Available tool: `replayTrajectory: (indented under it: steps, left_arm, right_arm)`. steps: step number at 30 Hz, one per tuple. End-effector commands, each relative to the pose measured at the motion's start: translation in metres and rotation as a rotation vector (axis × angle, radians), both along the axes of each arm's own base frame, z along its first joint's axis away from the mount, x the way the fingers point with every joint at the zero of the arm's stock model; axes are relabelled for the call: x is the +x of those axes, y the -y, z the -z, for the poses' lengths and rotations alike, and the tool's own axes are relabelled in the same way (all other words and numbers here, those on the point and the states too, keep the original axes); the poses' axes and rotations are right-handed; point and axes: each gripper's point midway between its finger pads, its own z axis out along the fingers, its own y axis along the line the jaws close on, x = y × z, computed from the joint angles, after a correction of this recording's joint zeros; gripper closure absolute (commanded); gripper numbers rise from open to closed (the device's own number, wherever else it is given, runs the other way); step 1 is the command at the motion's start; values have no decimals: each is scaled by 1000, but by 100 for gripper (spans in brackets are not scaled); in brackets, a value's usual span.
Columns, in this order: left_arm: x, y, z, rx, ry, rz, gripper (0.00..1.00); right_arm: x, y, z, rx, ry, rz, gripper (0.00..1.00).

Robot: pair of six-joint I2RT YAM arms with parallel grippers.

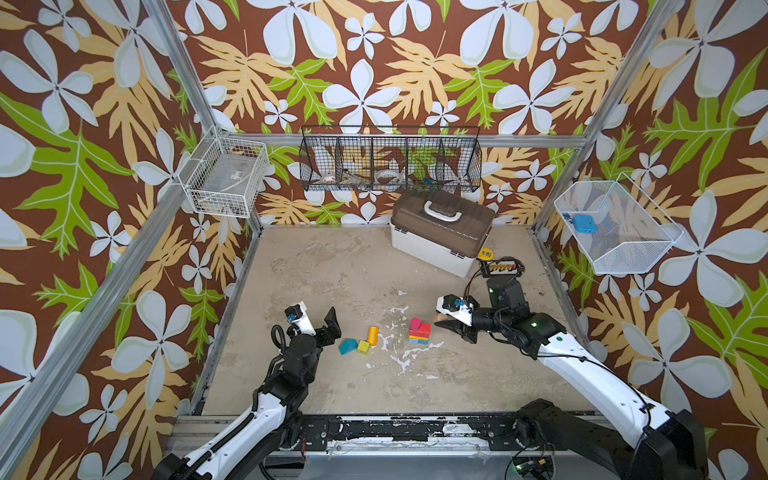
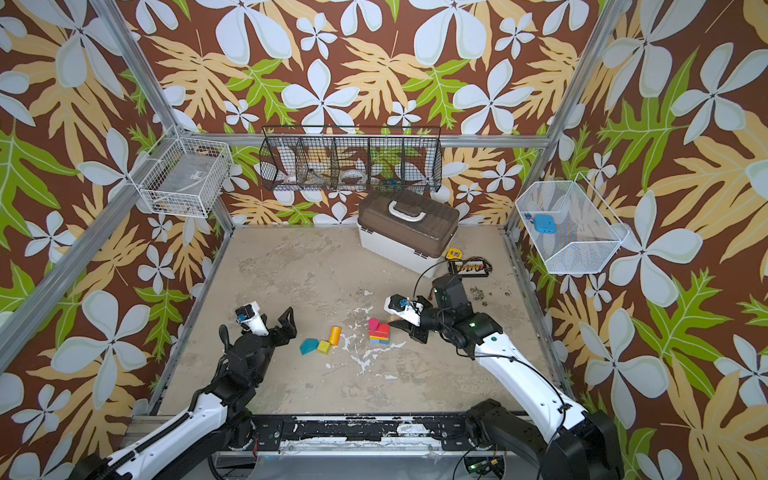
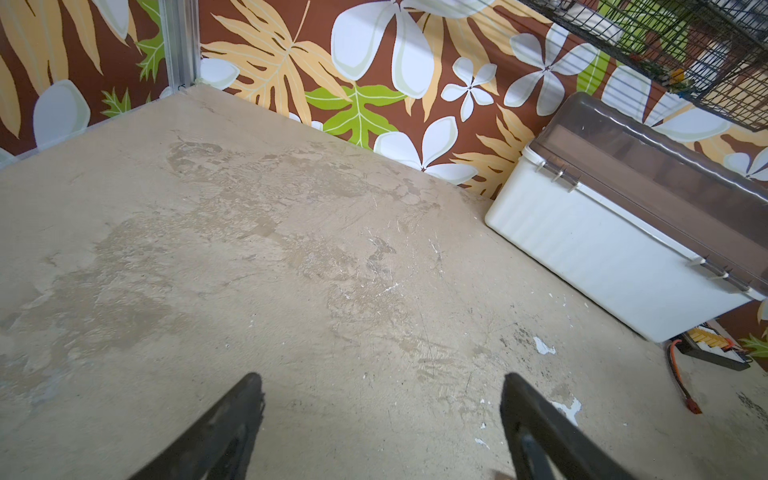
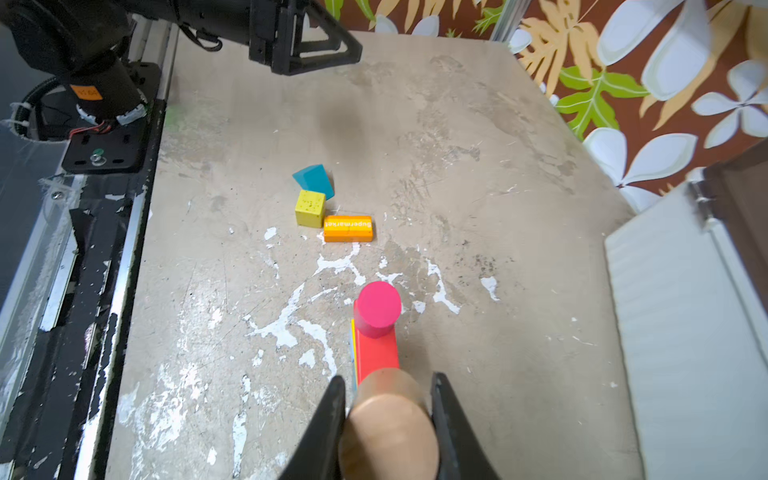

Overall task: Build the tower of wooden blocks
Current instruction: 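Lift the wooden cylinder with the right gripper and carry it toward the stack, then hold the wooden cylinder above the red block beside the pink cylinder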

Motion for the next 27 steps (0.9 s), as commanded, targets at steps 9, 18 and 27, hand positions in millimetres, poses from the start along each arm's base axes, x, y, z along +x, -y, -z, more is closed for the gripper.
replayTrajectory:
  steps: [9, 18, 27]
  left_arm:
    - [2, 2, -7, -5, 29, 7, 10]
    - [2, 1, -7, -6, 28, 5, 10]
    - [2, 1, -7, -6, 29, 1, 10]
  right_arm:
    - [8, -4, 37, -56, -85, -13, 100]
    - [15, -11, 43, -50, -161, -1, 99]
    - [18, -17, 50, -82, -192, -5, 98]
